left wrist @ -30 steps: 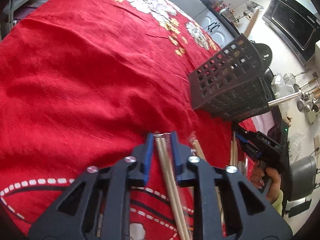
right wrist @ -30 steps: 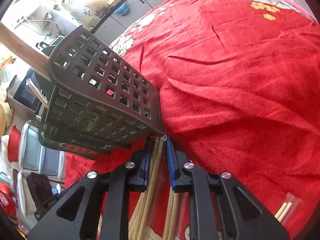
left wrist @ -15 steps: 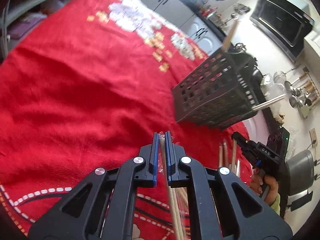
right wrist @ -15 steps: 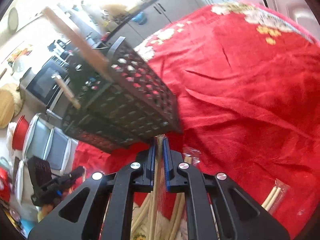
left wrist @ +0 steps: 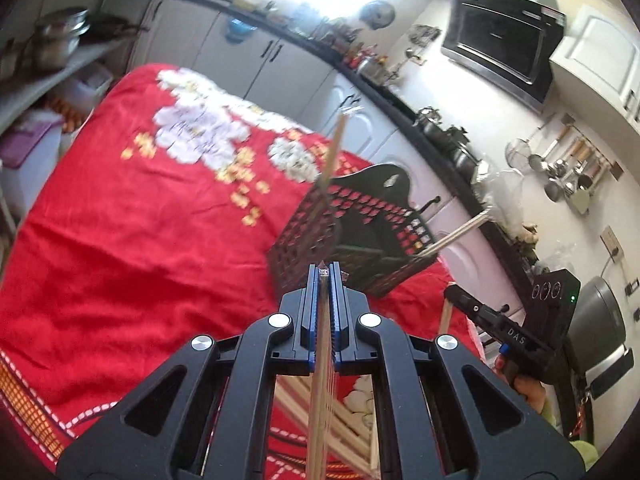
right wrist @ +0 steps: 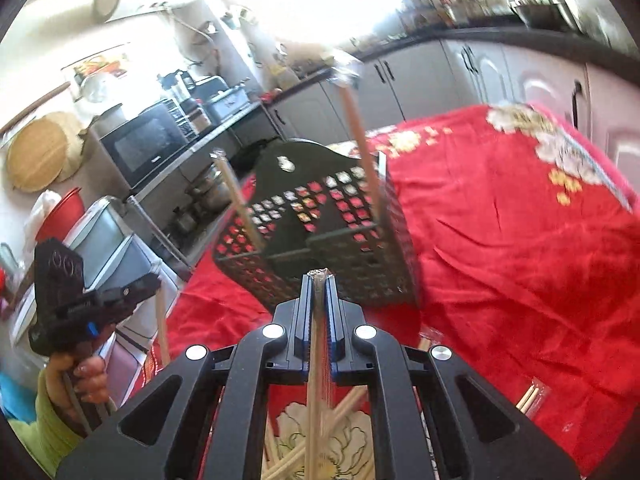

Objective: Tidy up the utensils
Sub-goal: 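Lift both held chopsticks and carry them above the black caddy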

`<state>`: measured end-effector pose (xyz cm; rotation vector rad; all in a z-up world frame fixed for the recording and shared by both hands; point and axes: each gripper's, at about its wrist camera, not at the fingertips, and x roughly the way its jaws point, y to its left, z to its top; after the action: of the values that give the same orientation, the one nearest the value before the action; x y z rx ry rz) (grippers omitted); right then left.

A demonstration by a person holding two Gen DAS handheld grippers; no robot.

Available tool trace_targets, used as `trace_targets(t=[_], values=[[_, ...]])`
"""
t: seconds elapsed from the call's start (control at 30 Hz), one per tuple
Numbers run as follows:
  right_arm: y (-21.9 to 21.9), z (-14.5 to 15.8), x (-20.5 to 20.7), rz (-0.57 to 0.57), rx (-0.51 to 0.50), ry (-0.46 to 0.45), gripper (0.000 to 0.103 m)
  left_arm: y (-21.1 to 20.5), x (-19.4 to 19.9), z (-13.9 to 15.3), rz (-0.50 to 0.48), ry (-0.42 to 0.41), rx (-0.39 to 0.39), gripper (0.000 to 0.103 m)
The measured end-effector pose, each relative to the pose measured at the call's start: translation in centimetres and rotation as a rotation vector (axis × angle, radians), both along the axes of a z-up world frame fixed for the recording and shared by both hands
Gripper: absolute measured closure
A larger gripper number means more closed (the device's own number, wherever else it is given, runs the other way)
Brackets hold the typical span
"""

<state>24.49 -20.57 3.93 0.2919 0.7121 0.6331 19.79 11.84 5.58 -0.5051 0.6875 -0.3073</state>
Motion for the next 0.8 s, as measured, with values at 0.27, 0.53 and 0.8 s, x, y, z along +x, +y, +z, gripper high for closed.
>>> trace_targets(t=[0.27, 0.53, 0.8], values=[[1.3, 3.8, -2.4, 0.040, -0.010, -0.142, 0.097, -2.4, 0.0, 3.1, -0.056, -0.078, 0.022, 0.101], [1.5, 6.8, -3.5, 0.023, -0.009, -0.273, 0.097, -4.9, 0.6, 6.8, -0.088, -0.174, 0.062, 0.101], [1.1, 8.3, -3.1, 0.006, 0.021, -0.321, 0.097, -7.0, 1.7, 9.9, -0.084, -0.270, 0.117, 0.101]])
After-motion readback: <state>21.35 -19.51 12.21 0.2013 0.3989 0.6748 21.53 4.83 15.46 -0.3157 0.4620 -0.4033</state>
